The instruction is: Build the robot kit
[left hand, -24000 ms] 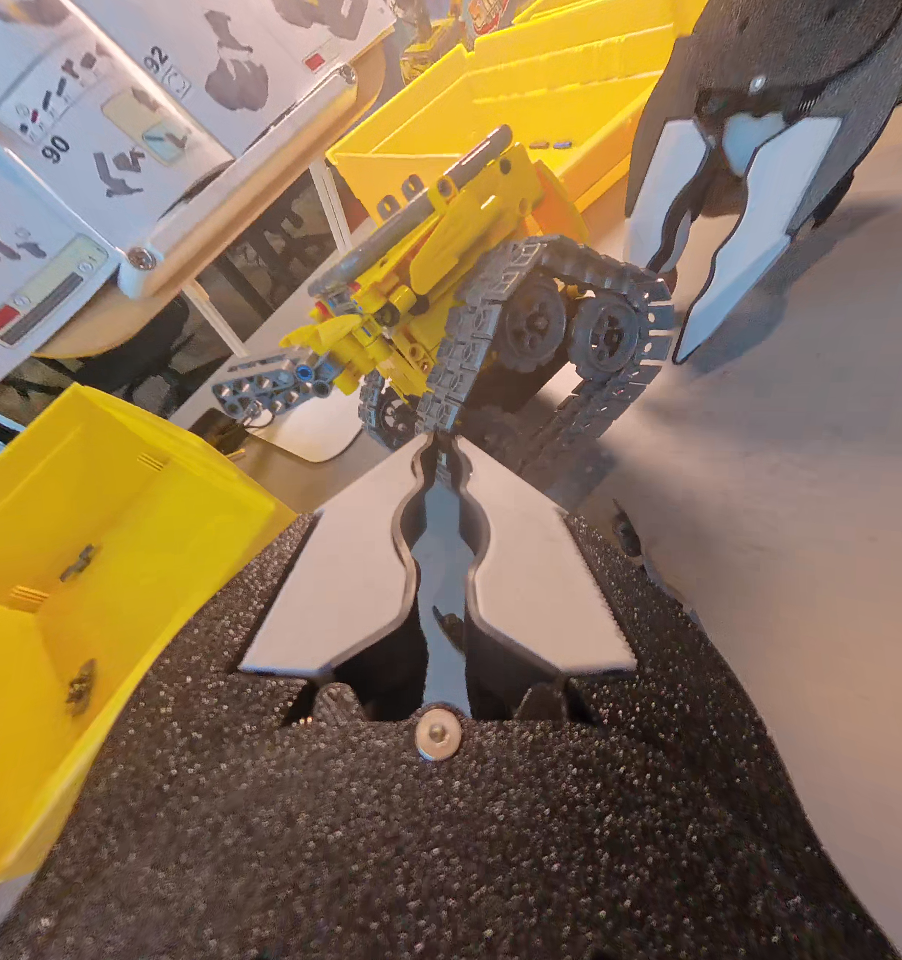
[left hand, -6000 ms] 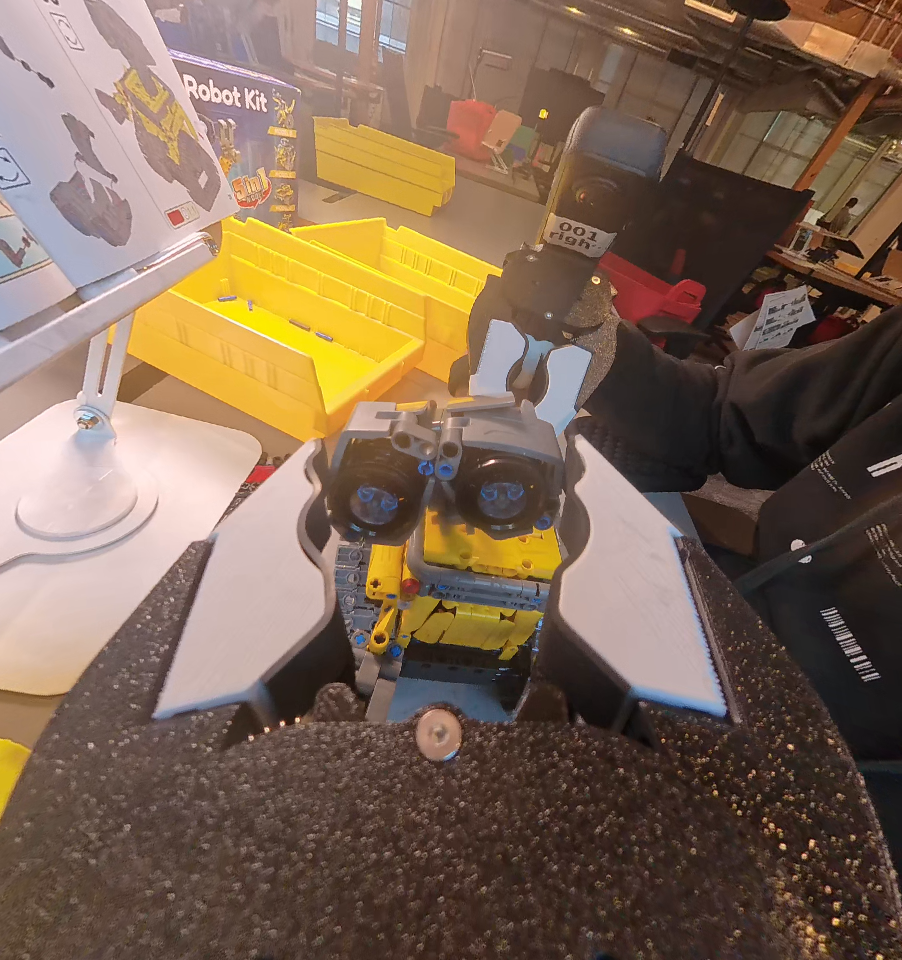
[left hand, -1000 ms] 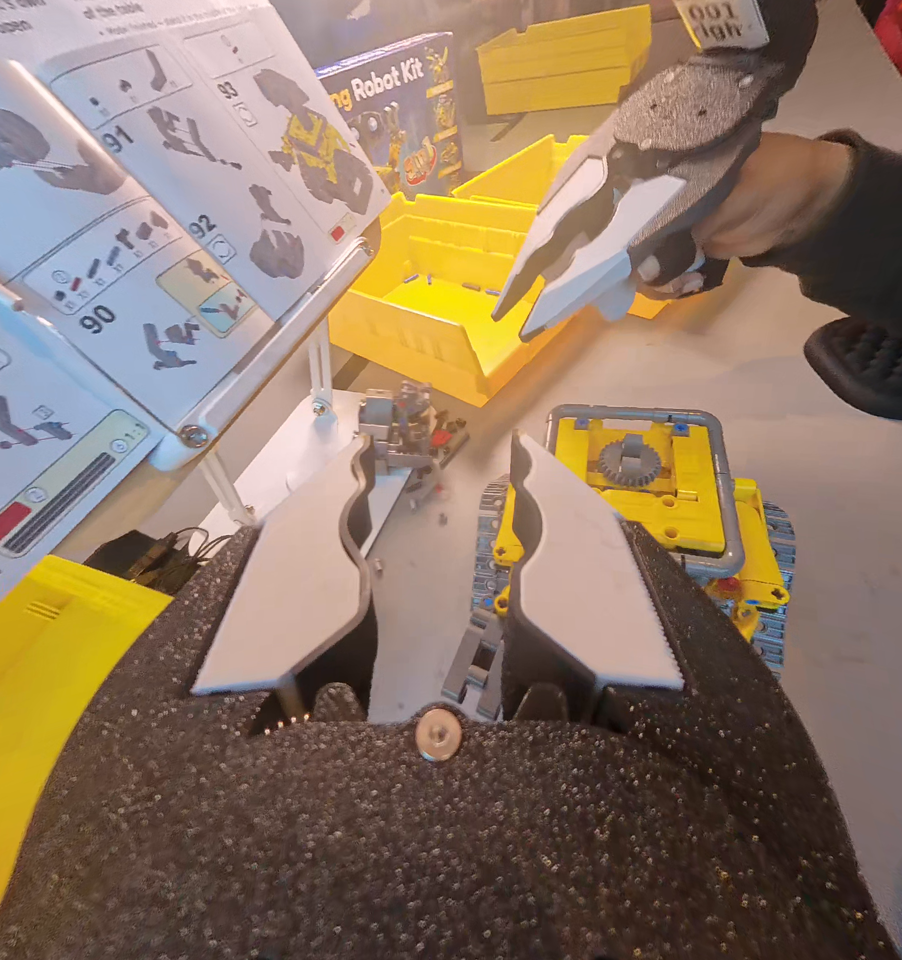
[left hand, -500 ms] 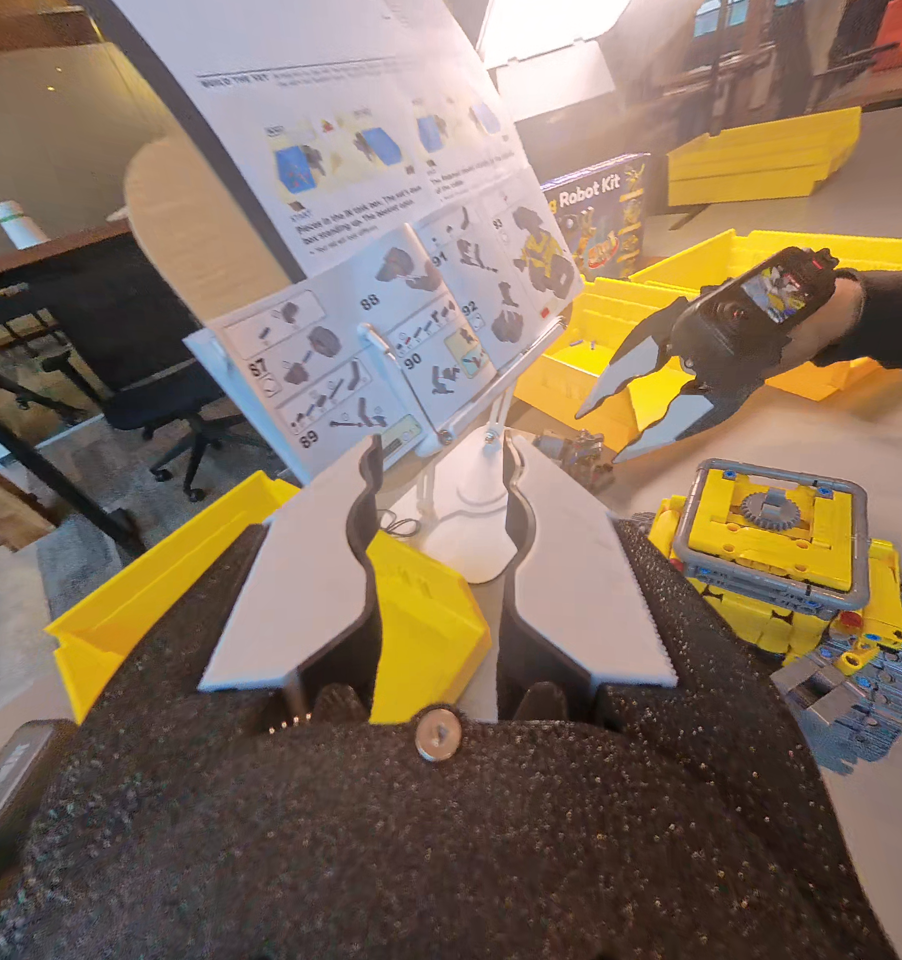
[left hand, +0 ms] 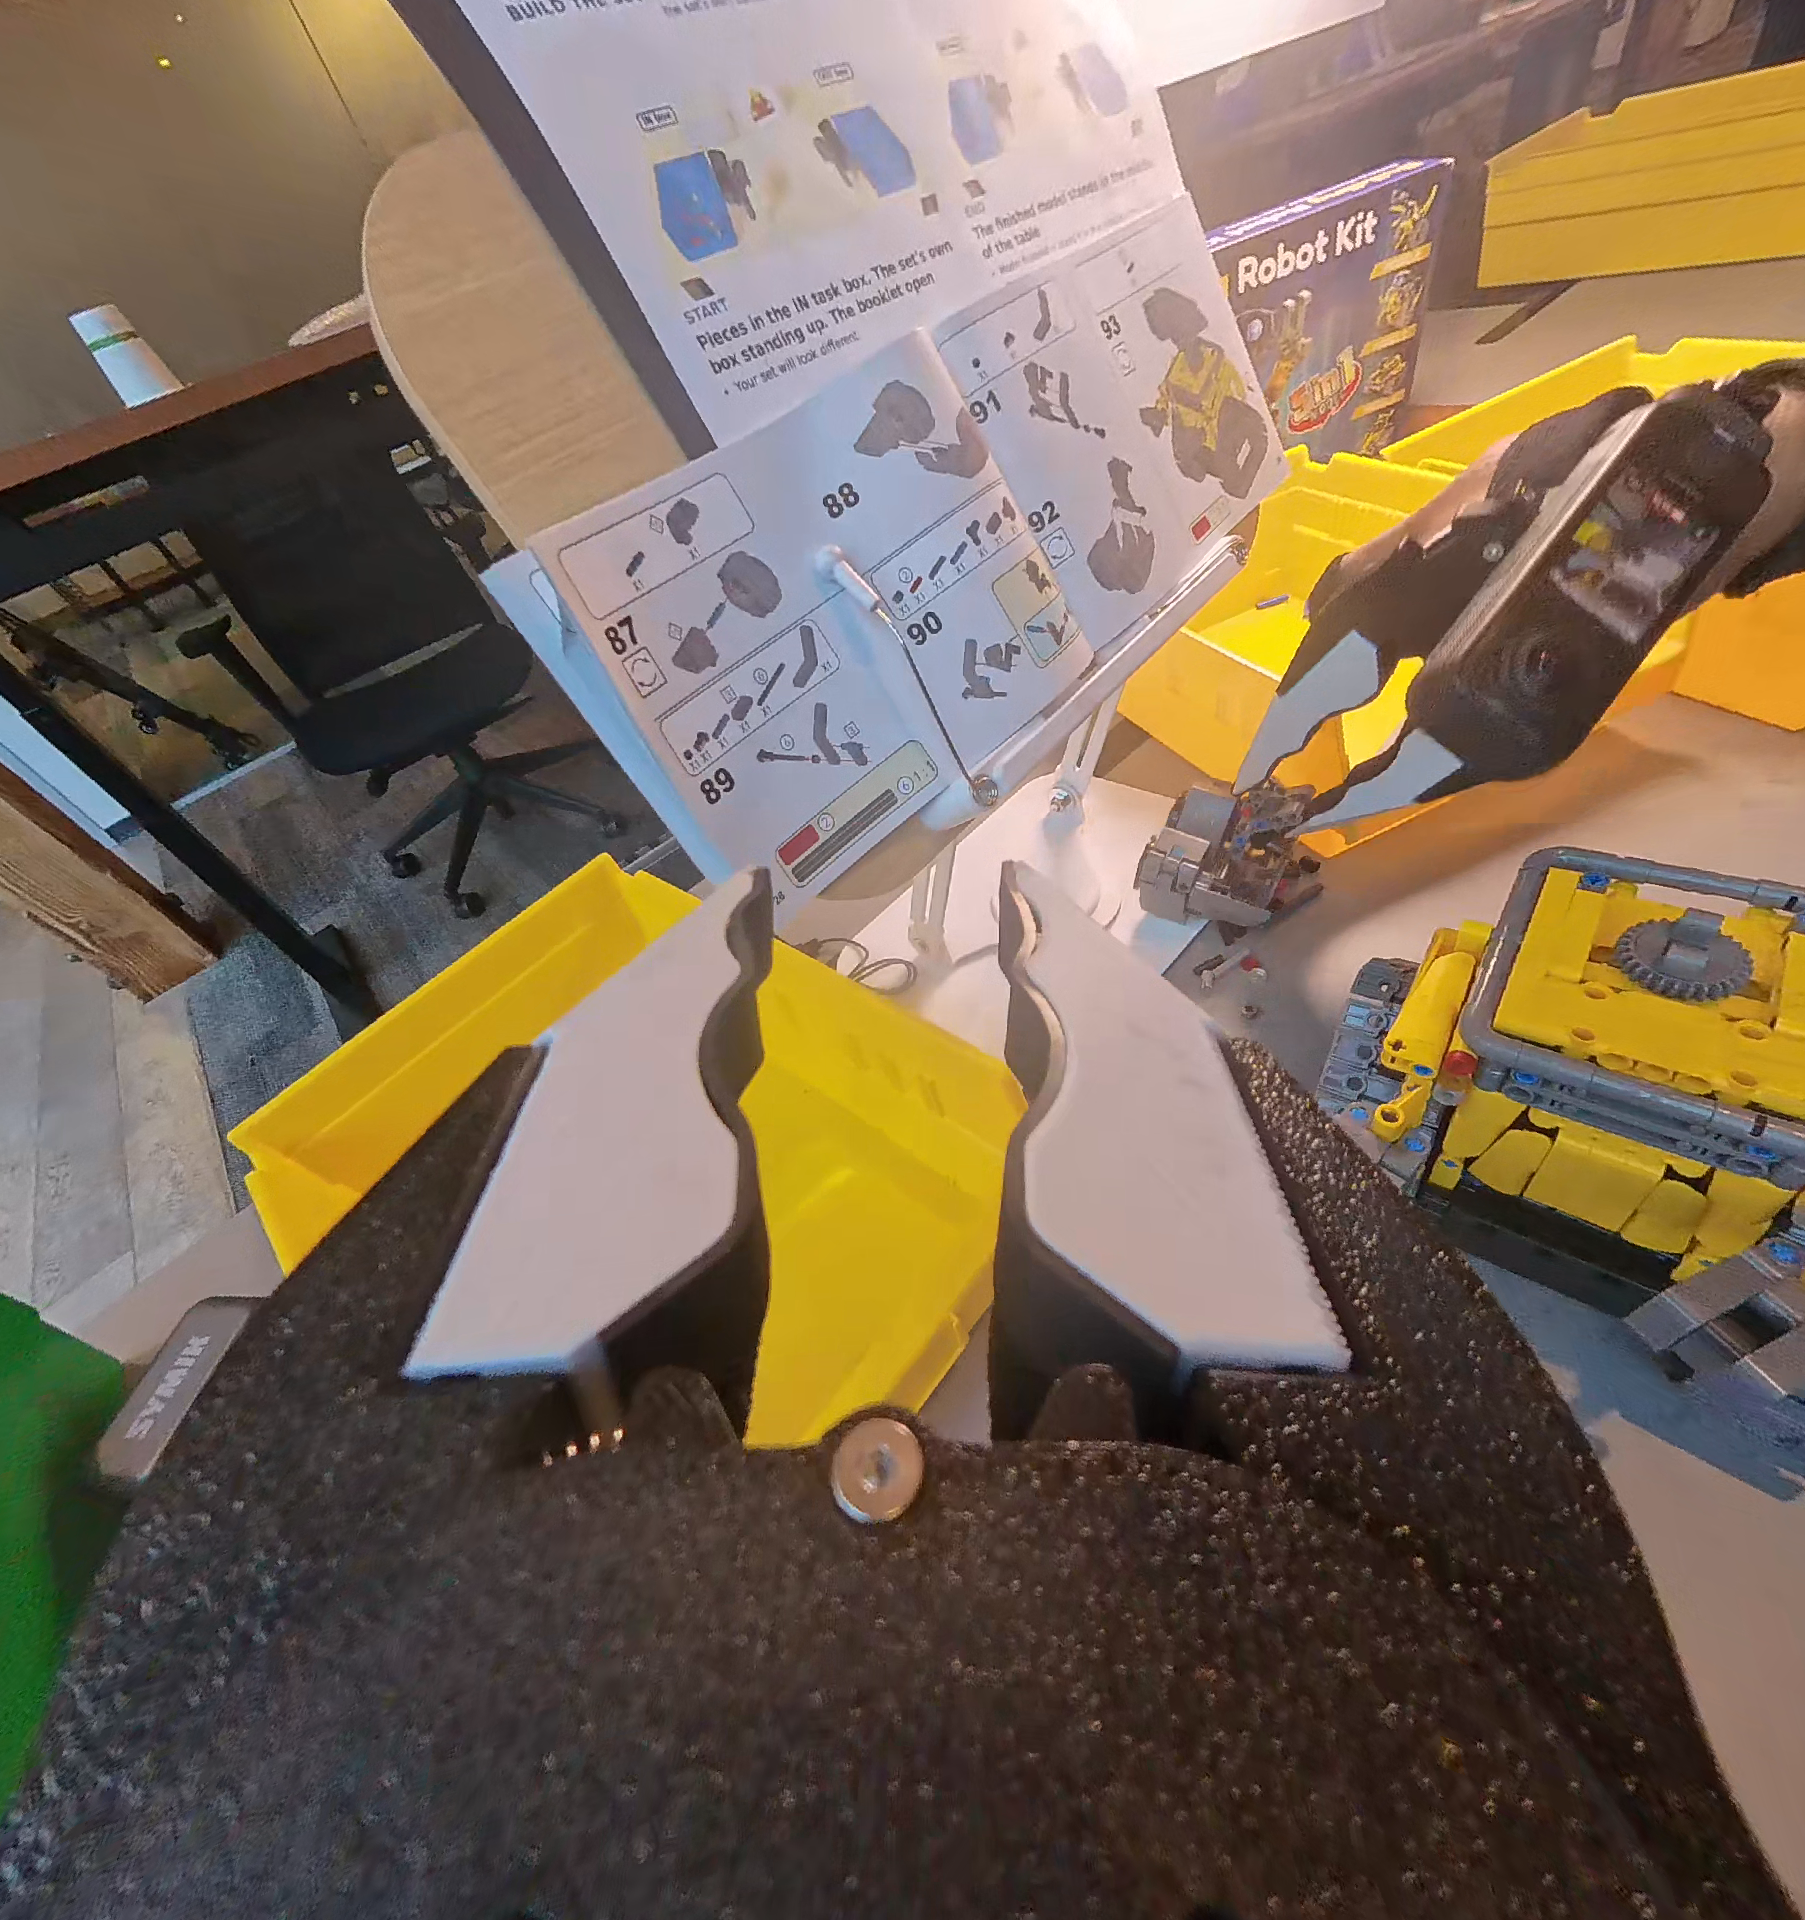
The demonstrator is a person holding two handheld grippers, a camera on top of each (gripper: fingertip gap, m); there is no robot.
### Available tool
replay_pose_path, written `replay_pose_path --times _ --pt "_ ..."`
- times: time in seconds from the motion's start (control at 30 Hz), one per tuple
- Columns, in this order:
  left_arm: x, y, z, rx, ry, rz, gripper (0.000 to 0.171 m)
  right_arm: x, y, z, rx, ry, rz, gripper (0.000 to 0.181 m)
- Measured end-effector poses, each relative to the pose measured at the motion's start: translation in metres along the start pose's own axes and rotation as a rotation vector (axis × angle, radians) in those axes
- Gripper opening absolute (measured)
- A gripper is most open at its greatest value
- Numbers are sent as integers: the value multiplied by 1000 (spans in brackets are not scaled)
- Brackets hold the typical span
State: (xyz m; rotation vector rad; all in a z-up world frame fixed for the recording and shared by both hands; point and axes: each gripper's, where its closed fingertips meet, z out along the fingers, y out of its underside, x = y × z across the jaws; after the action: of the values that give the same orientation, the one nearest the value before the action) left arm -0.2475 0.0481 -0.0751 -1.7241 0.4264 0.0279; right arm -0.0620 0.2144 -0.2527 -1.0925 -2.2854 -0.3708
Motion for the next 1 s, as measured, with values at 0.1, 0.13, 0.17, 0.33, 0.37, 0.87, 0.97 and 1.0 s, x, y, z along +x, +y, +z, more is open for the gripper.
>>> replay_pose_path --times 0.1,0.13,0.17,0.33,0.37,0.87,0.97,1.0 --pt "5 0 2 0 16 3 43 11 -3 -14 102 8 95 26" --pt "7 -1 3 3 28 -2 43 16 -4 -20 138 2 138 26" --pt "10 -1 4 6 44 -9 43 20 -6 -27 177 -6 179 26" --pt "53 -9 12 52 244 -68 52 28 -36 -94 558 -149 469 25" --pt "65 -13 14 69 297 -77 56 30 -46 -114 680 -181 541 25" --pt "197 -62 -5 357 379 542 109 -38 -123 -251 1580 -1053 1122 26" --pt "203 -55 -3 292 398 564 96 -41 -124 -246 1586 -1129 1157 25" --pt "201 -50 0 255 410 542 96 -41 -123 -241 1569 -1093 1156 26"
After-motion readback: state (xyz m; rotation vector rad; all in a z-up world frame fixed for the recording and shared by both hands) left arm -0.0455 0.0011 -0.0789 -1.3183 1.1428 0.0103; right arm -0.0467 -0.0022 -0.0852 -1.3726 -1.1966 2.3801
